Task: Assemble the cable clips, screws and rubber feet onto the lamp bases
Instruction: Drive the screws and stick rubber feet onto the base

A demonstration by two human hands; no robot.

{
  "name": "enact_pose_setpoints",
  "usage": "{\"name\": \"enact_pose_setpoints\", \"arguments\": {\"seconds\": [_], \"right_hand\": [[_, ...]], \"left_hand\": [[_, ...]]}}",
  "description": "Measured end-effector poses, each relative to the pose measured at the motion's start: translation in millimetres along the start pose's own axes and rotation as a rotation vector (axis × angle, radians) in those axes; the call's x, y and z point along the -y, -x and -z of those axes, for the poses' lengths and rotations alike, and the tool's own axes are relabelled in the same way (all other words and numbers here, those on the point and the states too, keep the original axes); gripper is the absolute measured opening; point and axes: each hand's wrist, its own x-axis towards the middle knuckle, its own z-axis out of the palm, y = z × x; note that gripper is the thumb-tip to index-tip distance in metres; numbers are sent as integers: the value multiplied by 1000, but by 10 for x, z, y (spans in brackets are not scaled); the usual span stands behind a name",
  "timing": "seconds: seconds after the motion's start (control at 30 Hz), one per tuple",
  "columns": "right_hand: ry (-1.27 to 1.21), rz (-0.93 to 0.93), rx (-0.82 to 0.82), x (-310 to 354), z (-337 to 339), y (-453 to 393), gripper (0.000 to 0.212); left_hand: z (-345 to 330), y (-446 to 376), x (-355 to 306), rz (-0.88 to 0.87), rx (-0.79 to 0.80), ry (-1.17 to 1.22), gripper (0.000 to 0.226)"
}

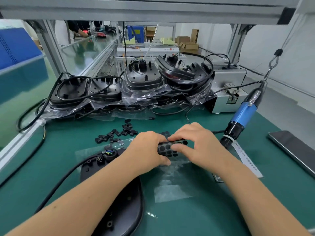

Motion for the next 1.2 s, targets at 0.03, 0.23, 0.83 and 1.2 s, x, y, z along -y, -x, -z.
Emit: {"name": "enact_pose_setpoints", "arguments": {"seconds": [0.03,0.23,0.83,1.2], "right_hand": [[14,-8,6,-2,11,-5,19],[50,-31,-7,-13,20,-13,16],[56,-83,-18,68,-40,-2,6],[187,-46,-99,150,-64,-17,4]], "left_hand": [[-2,5,0,-6,-7,10,28],[7,18,41,-23,-66,152,29],[-14,41,66,31,-138,249,16],[12,34,19,50,-152,218,11]]}}
